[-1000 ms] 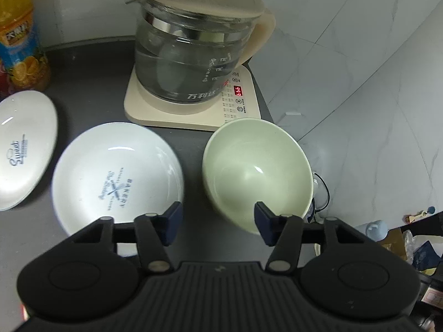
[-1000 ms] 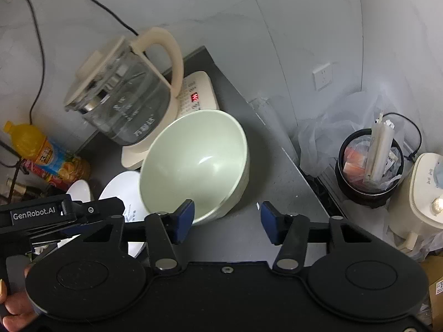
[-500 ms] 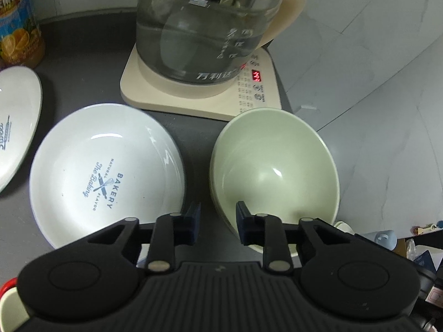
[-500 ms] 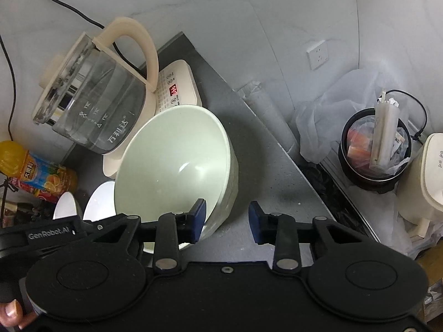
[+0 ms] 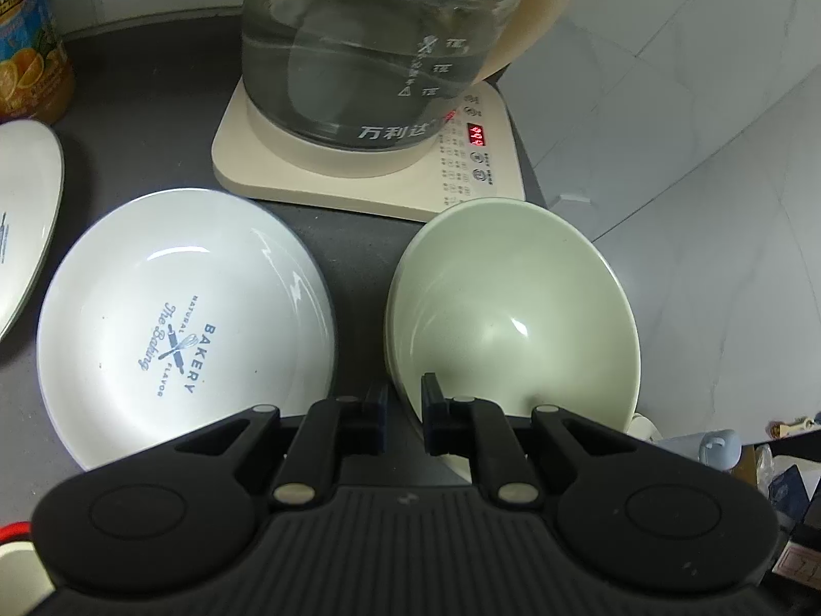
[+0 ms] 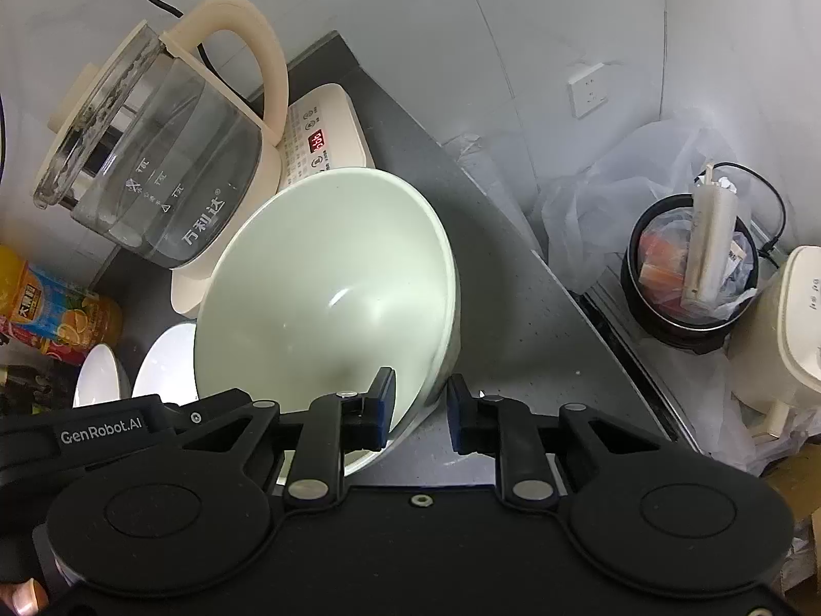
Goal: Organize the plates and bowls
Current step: 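Lift the smaller cream bowl with both tools and carry it over the stacked bowls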
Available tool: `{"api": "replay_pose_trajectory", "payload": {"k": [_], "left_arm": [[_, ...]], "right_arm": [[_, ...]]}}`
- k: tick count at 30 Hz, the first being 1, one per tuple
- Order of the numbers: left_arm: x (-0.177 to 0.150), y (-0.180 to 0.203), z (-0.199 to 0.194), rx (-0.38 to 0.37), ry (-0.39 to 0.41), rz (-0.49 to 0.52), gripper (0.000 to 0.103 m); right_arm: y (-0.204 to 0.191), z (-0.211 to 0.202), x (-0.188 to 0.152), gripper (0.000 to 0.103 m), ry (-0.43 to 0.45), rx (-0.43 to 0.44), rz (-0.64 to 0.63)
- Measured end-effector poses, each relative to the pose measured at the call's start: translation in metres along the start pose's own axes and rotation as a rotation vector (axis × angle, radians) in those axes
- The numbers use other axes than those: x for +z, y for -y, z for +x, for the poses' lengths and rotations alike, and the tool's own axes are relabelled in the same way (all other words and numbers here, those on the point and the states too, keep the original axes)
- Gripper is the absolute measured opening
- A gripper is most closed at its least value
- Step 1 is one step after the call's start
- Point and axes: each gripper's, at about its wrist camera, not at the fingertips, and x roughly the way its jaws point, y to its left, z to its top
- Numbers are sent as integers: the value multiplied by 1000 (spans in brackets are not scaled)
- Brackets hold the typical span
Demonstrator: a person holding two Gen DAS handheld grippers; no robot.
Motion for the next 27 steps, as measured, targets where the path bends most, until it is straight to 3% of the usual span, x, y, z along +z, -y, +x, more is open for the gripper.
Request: {"api": "replay_pose_trajectory", "payload": {"k": [19,27], "left_arm": [[-30,-14,-63,-55,28,22,11],[-46,-32,-108,-84,88,24,11]], "right_arm": [[-26,-59,-28,21,62,5,-50],[-48,-93,-50,21,98,53,-96]]}}
